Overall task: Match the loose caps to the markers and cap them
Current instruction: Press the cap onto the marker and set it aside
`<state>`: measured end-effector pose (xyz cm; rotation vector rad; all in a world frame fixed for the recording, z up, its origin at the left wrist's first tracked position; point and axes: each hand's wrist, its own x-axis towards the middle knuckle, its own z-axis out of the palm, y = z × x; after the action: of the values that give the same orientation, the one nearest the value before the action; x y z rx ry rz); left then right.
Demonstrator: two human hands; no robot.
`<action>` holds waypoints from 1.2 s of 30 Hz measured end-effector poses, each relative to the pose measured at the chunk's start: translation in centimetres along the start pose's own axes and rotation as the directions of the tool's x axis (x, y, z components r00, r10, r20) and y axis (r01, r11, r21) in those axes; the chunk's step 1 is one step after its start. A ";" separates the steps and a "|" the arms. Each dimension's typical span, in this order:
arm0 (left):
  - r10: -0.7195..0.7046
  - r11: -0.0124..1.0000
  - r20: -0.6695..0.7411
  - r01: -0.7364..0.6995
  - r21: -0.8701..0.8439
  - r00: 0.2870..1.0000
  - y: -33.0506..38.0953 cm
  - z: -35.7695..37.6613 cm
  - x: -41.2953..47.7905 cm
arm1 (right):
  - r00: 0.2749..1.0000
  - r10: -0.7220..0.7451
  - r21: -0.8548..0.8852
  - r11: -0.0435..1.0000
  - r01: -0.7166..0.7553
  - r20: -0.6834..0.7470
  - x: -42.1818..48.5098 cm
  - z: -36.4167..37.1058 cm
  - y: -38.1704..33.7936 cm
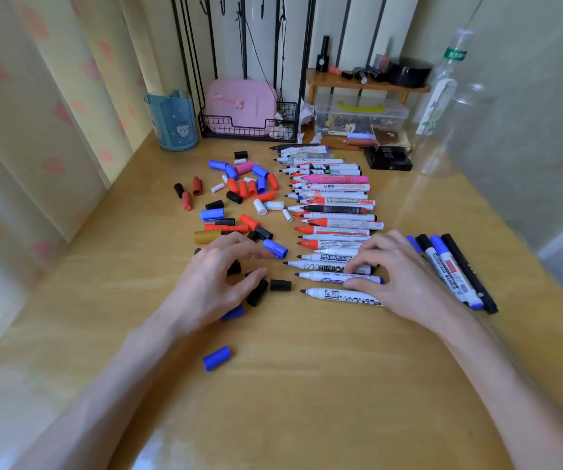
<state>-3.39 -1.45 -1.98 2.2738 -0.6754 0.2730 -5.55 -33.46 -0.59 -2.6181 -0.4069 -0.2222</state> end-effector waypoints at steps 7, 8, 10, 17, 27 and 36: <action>0.043 0.992 0.030 -0.046 0.115 0.999 0.1 0.6 -0.1 | 1.000 -0.015 0.001 1.000 0.015 0.007 0.6 -0.4 -0.4; 0.035 0.992 0.022 -0.037 0.119 0.999 0.0 0.6 0.0 | 1.000 -0.012 0.022 1.000 0.012 -0.011 0.7 -0.5 -0.5; 0.007 0.993 -0.012 -0.005 0.120 1.000 0.0 0.6 0.4 | 0.999 -0.005 0.057 0.998 0.007 -0.038 1.2 -0.9 -0.9; 0.031 0.954 -0.003 -0.028 0.298 1.000 -0.6 1.5 4.0 | 0.987 0.062 0.144 0.989 -0.040 -0.148 3.1 0.2 -2.0; 0.061 0.982 -0.035 -0.053 0.182 0.998 -0.3 1.7 4.7 | 0.966 -0.006 0.079 0.997 0.028 -0.260 1.6 0.7 -0.8; -0.024 0.999 -0.033 0.023 -0.036 0.999 1.5 0.3 2.2 | 0.958 -0.163 0.048 0.983 0.179 -0.235 1.3 1.0 -2.9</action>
<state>-2.36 -3.41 -0.43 2.2365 -0.6307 0.2849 -5.14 -30.21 0.05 -2.4541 -0.5492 -0.5539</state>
